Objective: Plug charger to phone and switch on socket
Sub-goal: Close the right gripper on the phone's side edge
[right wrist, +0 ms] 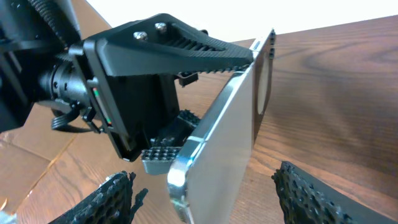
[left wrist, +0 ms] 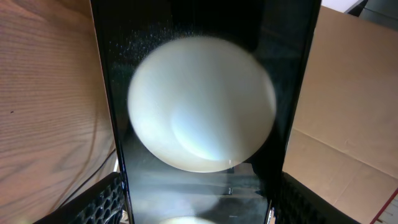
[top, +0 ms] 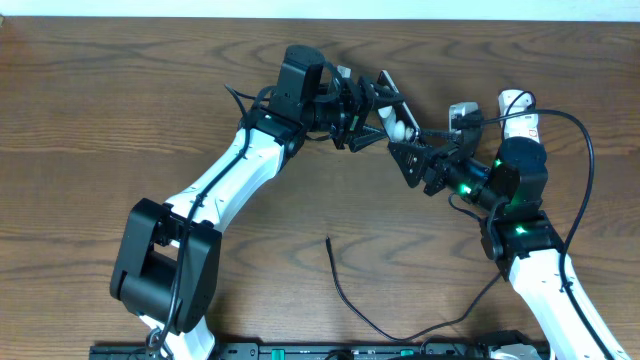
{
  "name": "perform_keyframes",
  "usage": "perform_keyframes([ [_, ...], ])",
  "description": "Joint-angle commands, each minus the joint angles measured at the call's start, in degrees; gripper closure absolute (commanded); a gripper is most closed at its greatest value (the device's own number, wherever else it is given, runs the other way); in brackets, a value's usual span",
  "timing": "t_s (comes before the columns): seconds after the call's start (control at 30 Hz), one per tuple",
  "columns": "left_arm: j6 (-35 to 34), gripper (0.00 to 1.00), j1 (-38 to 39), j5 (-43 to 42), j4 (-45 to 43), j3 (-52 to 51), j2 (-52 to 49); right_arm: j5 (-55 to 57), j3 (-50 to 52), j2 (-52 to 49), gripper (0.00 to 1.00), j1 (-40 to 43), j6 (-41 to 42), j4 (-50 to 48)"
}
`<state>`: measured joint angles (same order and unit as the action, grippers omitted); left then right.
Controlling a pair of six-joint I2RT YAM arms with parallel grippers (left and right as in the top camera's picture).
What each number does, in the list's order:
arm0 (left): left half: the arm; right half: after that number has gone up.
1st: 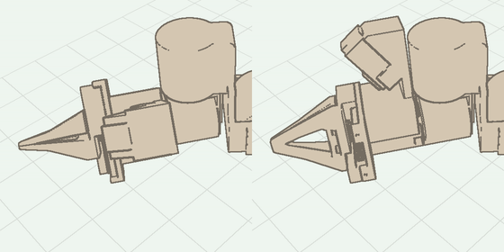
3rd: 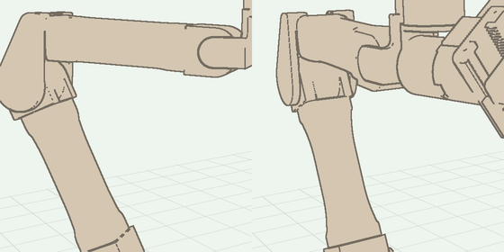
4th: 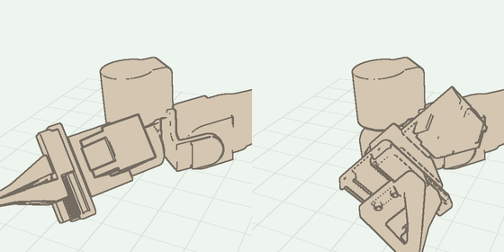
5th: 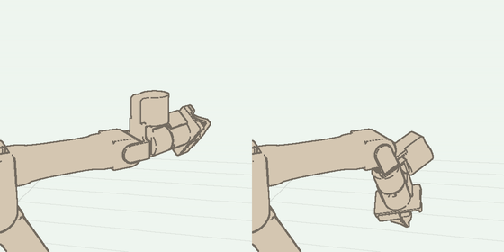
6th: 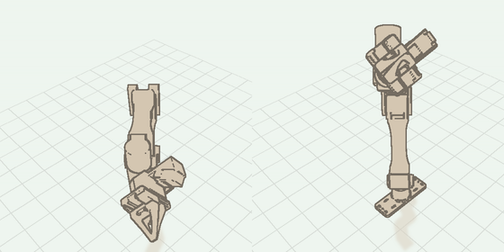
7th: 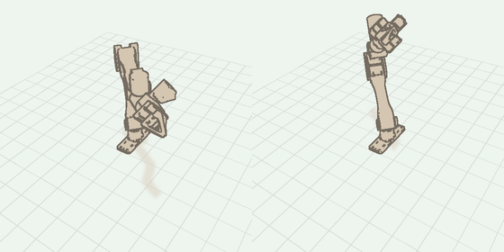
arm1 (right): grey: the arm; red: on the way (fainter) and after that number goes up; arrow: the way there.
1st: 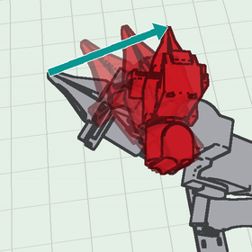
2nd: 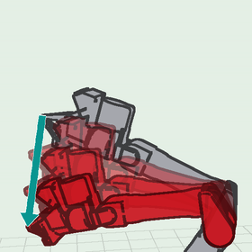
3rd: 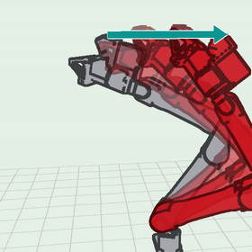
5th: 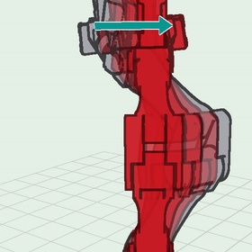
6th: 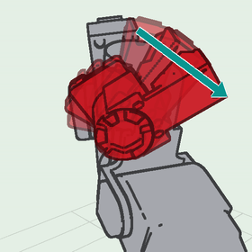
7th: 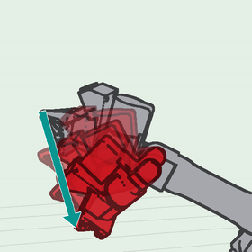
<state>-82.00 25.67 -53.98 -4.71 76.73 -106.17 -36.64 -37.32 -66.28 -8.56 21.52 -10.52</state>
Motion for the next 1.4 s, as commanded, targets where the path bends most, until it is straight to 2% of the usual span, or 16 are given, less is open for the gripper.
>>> perform_keyframes([
  [0.0, 1.4, 0.93, -0.1, -0.5, -0.5, 0.2, 2.0, 1.7, -0.4, -0.1, 0.28, -1.7, 2.3, 0.0],
  [0.2, 1.4, 0.93, 0.7, -0.3, -0.5, 0.2, 2.0, 5.5, -0.4, -0.1, 0.27, -4.6, 1.6, 0.0],
  [0.53, 1.4, 0.93, 2.6, -0.4, -0.5, 0.2, 2.0, 6.8, -0.4, -0.1, 0.27, -4.7, 0.2, 0.1],
  [0.73, 1.4, 0.93, 3.2, -0.4, -0.5, 0.2, 2.0, 8.1, -0.4, -0.1, 0.31, -4.7, -0.7, 1.1],
  [0.9, 1.4, 0.93, 3.2, -0.4, -0.5, 0.2, 2.0, 8.3, -0.4, -0.1, 0.44, -4.7, -0.9, 1.6],
  [1.03, 1.4, 0.93, 3.2, -1.0, -0.5, 0.2, 2.0, 8.9, -0.4, -0.1, 0.5, -4.7, -1.0, 1.6],
  [1.37, 1.4, 0.93, 3.2, -1.0, -0.5, 0.2, 2.0, 9.3, -0.4, -0.1, 0.81, -4.6, -1.0, 1.6],
])
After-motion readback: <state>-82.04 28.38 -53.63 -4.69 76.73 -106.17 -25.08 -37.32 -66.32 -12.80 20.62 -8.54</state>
